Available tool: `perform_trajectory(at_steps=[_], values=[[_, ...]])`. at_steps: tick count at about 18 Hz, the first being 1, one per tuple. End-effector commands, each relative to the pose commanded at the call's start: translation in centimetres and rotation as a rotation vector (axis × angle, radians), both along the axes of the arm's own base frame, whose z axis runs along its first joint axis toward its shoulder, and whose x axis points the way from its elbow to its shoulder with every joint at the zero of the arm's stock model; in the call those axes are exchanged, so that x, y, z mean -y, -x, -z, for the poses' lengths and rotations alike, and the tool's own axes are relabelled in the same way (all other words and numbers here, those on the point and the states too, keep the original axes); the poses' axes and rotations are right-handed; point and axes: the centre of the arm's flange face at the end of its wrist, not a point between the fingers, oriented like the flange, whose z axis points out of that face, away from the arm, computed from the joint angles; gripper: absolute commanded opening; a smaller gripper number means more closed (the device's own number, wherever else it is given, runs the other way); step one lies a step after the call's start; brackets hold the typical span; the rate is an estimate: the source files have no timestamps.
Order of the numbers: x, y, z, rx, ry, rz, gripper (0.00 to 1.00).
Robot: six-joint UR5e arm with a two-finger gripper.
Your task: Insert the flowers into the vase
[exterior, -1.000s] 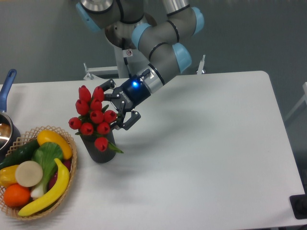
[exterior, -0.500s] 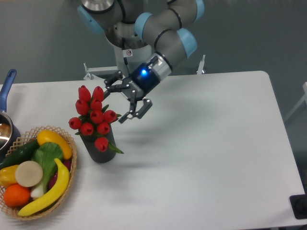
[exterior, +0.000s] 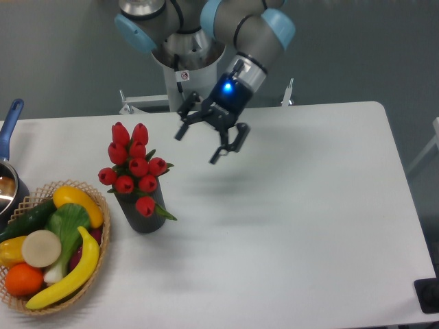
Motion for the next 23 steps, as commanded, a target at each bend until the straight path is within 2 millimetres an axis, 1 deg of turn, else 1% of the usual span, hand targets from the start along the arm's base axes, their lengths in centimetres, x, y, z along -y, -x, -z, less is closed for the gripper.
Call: perform_trajectory(at_steps=[1,2,3,4,5,6,7,8,9,10,12,13,15,17,19,20,23], values=[[0.3,1.2,-0.7,-0.035,0.055,-0.024,1.0],[1.0,2.9,-1.3,-0.053,0.113,-0.078,1.0],[2.0,4.7,-0.8,-0.038,0.171,-0.134,1.0],[2.5,5.3,-0.3,-0.042,0.222,-0.159,1.0],[2.8,5.8,-0.2,-0.055,0.259,-0.172,1.0],[2.8,7.1,-0.1,-0.066,0.296,-0.184,1.0],[2.9,8.8,0.4,-0.068,0.338,-0.197,1.0],[3.0,10.3,0.6,-0.083,0.38,-0.207,1.0],[3.2,11.7,0.3,-0.104,0.417,-0.223,1.0],[3.3,13.1,0.6,-0.112,0.458,-0.233,1.0],[3.6,15.1,0.6,-0.128,0.513,-0.25,1.0],[3.5,16.7,0.6,-0.134,0.533,-0.255,1.0],[3.1,19.3,-0.2,-0.109,0.589,-0.248,1.0],[1.9,21.2,-1.4,-0.054,0.659,-0.215,1.0],[0.0,22.5,-2.4,-0.035,0.706,-0.179,1.0],[-0.6,22.8,-2.6,-0.039,0.727,-0.168,1.0],[-1.1,23.6,-2.8,-0.039,0.739,-0.164,1.0]])
